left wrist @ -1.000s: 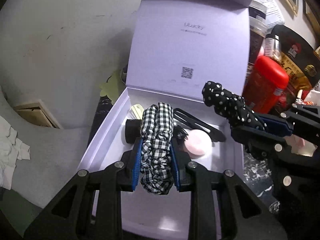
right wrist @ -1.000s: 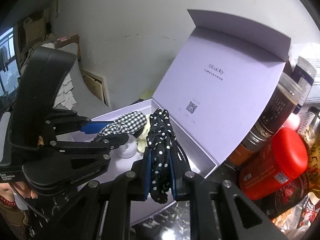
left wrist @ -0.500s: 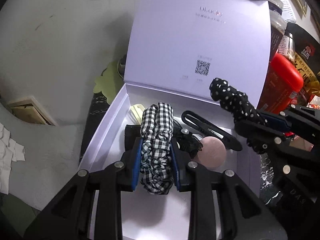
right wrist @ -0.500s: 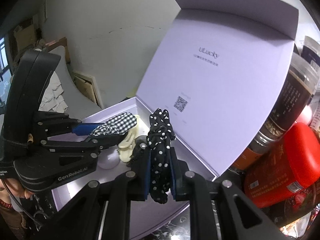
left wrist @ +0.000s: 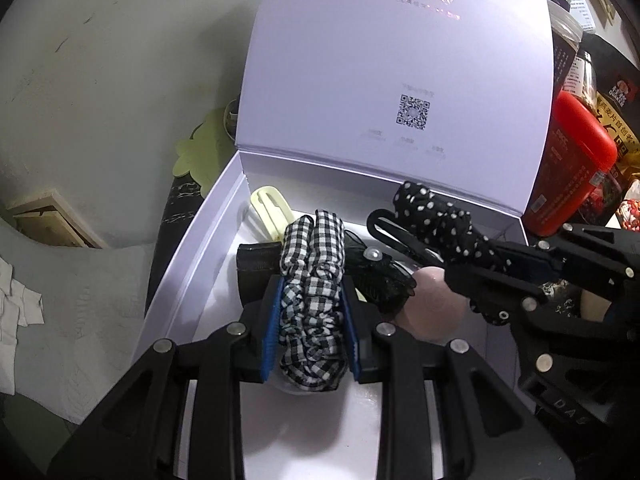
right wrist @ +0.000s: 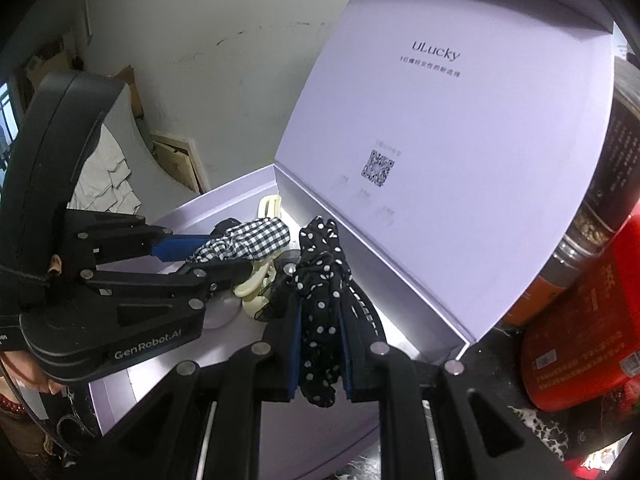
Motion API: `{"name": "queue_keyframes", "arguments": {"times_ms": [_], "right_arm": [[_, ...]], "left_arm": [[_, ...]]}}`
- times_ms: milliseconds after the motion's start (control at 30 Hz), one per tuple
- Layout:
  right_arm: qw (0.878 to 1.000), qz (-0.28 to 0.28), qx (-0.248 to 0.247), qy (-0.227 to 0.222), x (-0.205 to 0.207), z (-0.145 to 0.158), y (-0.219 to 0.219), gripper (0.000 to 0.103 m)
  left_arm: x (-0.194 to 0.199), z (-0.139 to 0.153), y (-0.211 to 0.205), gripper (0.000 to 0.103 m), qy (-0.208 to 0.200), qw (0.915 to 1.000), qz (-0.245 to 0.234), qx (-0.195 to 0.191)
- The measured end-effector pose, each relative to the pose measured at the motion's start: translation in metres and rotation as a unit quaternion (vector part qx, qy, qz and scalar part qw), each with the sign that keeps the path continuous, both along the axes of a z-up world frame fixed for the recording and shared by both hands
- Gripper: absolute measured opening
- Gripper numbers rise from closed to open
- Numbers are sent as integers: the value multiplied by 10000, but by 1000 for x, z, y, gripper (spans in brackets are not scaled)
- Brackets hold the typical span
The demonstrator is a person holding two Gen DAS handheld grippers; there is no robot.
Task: Organize objects
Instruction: 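Open the left gripper to drop the gingham scrunchie while the right releases the polka-dot one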
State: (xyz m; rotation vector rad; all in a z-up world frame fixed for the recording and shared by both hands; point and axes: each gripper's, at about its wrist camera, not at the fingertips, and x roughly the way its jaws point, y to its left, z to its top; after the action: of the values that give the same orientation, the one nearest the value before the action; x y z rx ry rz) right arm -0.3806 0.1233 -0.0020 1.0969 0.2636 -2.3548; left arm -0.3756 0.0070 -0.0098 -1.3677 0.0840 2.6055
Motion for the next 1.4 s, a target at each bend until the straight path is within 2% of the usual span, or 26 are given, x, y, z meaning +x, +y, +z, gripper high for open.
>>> {"name": "queue_keyframes", "arguments": {"times_ms": [133,267,333,500,600,667,733,900,1067,1400], "right_arm": [[9999,-49,89,-50,-5,-6,1,16],[9989,-44,467,14,-6,-16,-5,16],[9993,16,339,-149,-8,-20,-4,16],[9991,-12,411,-114,-2,-24,-5,16],[9990,-2,423,-110,-2,-25,-6,16],[9990,23,413,-147,3,-24,-3,19],[9988,28,439,-201,2,-27,-3,21],[9985,-59,524,-131,2,-22,2,35],[9986,-60,523,-22,11,-10,13,37],[9990,-91,411,171,19,6,17,37]], "left_arm": [[2,-2,3,25,3,9999,-43,-92],[6,-3,11,25,83,9992,-127,-374],[8,-3,10,25,66,9992,-143,-364],[11,-3,13,25,57,9992,-183,-364],[13,-4,16,32,71,9992,-290,-260],[14,-5,17,40,37,9993,-341,-166],[15,-6,17,42,24,9993,-323,-160],[18,-5,16,46,36,9994,-213,-259],[24,-3,21,50,134,9987,-154,-464],[35,6,18,54,299,9991,-60,-280]]}}
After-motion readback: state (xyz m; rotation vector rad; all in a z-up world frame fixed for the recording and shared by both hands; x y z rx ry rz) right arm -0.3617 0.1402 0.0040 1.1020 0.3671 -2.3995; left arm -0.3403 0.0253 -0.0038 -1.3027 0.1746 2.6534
